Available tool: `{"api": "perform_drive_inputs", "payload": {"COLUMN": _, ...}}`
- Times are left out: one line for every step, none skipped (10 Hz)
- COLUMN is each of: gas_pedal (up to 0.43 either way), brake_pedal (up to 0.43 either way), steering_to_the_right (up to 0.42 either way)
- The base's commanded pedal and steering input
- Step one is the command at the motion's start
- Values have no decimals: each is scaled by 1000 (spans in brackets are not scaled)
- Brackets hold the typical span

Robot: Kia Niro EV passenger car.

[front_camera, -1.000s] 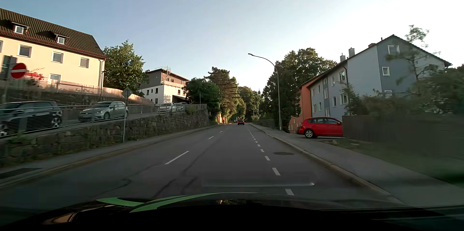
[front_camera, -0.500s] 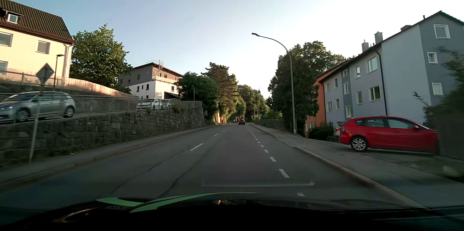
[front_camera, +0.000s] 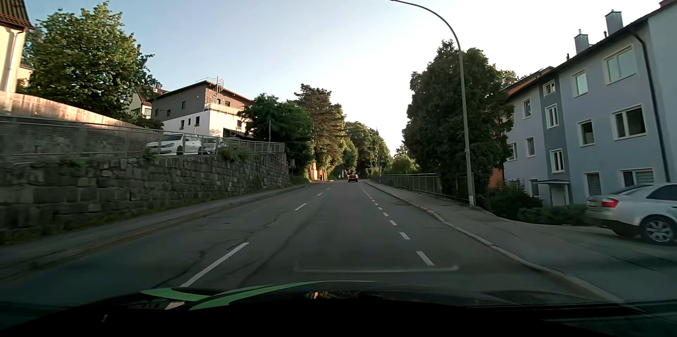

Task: Follow the waypoints while adhering to traffic rules and regulations

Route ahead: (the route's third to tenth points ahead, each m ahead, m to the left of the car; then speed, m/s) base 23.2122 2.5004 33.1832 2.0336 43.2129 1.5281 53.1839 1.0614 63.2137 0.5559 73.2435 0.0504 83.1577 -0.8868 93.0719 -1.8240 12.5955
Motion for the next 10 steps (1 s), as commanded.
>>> {"api": "perform_drive_inputs", "payload": {"gas_pedal": 189, "brake_pedal": 0, "steering_to_the_right": 5}}
{"api": "perform_drive_inputs", "payload": {"gas_pedal": 189, "brake_pedal": 0, "steering_to_the_right": 5}}
{"api": "perform_drive_inputs", "payload": {"gas_pedal": 189, "brake_pedal": 0, "steering_to_the_right": 5}}
{"api": "perform_drive_inputs", "payload": {"gas_pedal": 189, "brake_pedal": 0, "steering_to_the_right": 6}}
{"api": "perform_drive_inputs", "payload": {"gas_pedal": 189, "brake_pedal": 0, "steering_to_the_right": 8}}
{"api": "perform_drive_inputs", "payload": {"gas_pedal": 189, "brake_pedal": 0, "steering_to_the_right": 11}}
{"api": "perform_drive_inputs", "payload": {"gas_pedal": 189, "brake_pedal": 0, "steering_to_the_right": 13}}
{"api": "perform_drive_inputs", "payload": {"gas_pedal": 189, "brake_pedal": 0, "steering_to_the_right": 12}}
{"api": "perform_drive_inputs", "payload": {"gas_pedal": 189, "brake_pedal": 0, "steering_to_the_right": 11}}
{"api": "perform_drive_inputs", "payload": {"gas_pedal": 189, "brake_pedal": 0, "steering_to_the_right": 10}}
